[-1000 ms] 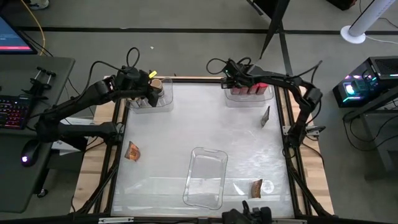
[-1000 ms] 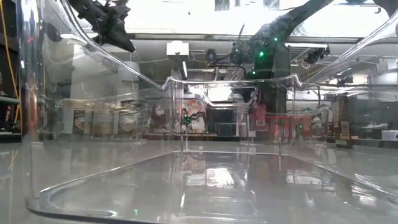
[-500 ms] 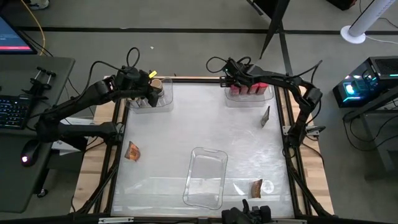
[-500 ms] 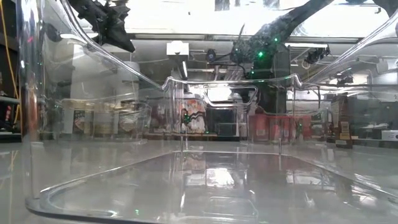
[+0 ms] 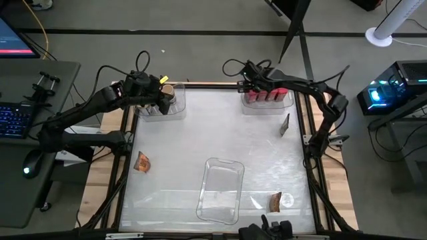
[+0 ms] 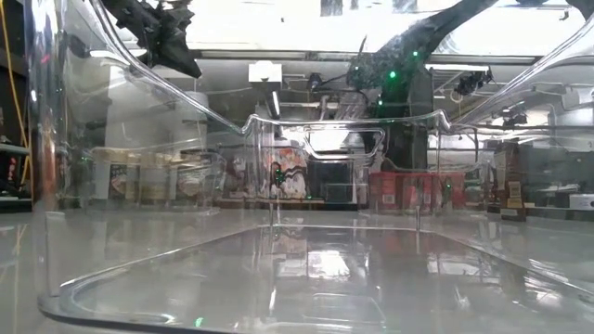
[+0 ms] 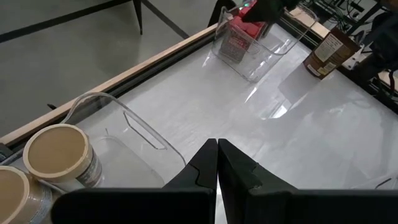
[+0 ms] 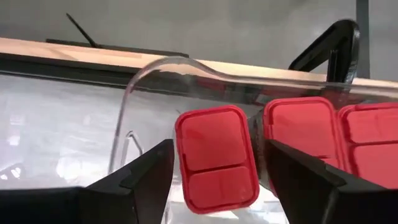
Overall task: Sort spices by type
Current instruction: Adjust the red seasoning cans
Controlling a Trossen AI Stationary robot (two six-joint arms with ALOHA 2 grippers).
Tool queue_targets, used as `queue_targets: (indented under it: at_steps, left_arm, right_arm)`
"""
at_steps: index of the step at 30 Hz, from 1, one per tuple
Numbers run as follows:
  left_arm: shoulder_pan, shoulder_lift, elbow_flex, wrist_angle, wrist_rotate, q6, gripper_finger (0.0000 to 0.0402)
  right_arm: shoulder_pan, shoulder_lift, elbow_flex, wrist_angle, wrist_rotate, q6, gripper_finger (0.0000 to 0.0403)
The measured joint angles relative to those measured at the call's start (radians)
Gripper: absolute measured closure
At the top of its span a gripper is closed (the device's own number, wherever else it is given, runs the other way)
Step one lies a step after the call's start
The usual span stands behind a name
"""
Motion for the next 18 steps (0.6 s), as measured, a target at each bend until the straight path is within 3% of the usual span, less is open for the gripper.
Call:
queue_targets:
  at_steps: [6,8,12,13,18]
  left_arm:
    - [0.0,0.0,0.0,-0.001,0.0,0.0,0.0401]
    - [0.0,0.0,0.0,-0.005,0.0,0.0,0.0402]
    - [0.0,0.0,0.0,-0.008,0.0,0.0,0.0402]
    - [0.0,0.0,0.0,-0.008,0.0,0.0,0.0401]
    - [0.0,0.0,0.0,-0.008,0.0,0.0,0.0401]
  right_arm:
    - [0.043,-0.026,0.002,-0.105,0.003,-0.004,0.0181]
    - [0.064,-0.025,0.001,-0.163,0.012,-0.002,0.0224]
    - [0.11,-0.023,0.001,-0.218,0.072,-0.006,0.0361]
    - [0.115,-0.022,0.001,-0.214,0.075,-0.014,0.0381]
    - [0.091,0.014,0.001,-0.211,0.05,-0.021,0.0393]
